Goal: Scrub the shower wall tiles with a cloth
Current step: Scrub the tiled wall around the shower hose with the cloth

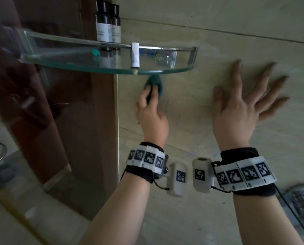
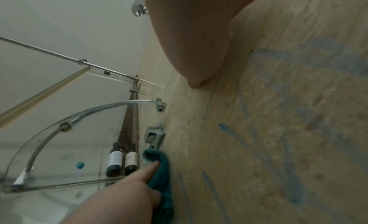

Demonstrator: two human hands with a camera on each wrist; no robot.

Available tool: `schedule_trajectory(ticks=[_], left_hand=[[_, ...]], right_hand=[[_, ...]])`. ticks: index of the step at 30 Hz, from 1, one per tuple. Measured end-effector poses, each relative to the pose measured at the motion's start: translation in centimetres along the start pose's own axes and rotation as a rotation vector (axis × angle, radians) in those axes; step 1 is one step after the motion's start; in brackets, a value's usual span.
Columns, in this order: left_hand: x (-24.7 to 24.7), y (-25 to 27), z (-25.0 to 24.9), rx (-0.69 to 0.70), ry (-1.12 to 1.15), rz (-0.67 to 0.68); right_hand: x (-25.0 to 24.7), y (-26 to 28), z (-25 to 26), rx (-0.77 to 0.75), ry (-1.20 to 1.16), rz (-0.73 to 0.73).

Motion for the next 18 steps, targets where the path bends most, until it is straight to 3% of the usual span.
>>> schedule_trajectory(ticks=[3, 5, 7, 10, 12, 15, 18], left_hand=[[2.0, 2.1, -2.3, 0.219, -0.101, 0.202], [1.9, 2.2, -2.2, 0.294, -0.213, 0.272], [0.6, 1.0, -0.7, 0.236, -0.302, 0.247], [-2.7, -1.4, 2.6, -0.061, -0.314, 0.166], [-3.6, -2.0, 3.7, -0.163, -0.325, 0.143], [-2.6, -1.1, 2.6, -0.131, -0.238, 0.162], [0.6, 1.4, -0.5, 0.067, -0.197, 0.295]], right_hand=[[0.1, -0.1, 0.1, 0.0, -0.023, 0.012], [0.1, 0.1, 0.2, 0.018, -0.044, 0.012], [0.2, 0.2, 0.3, 0.028, -0.054, 0.0], [0.3, 0.3, 0.3, 0.025, -0.05, -0.011], [0.5, 0.2, 0.2, 0.033, -0.048, -0.017], [0.8, 0.3, 0.4, 0.05, -0.049, -0.031], [1.0, 0.5, 0.6, 0.063, -0.065, -0.042]])
Point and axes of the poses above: each hand's wrist, its own y-axis away from the middle knuckle, its own x-axis out of the palm, z = x × y, the point moved 8 cm from there along -y, towards the middle knuckle, and after that the axes turned 14 degrees about z, right-handed, at the moved point
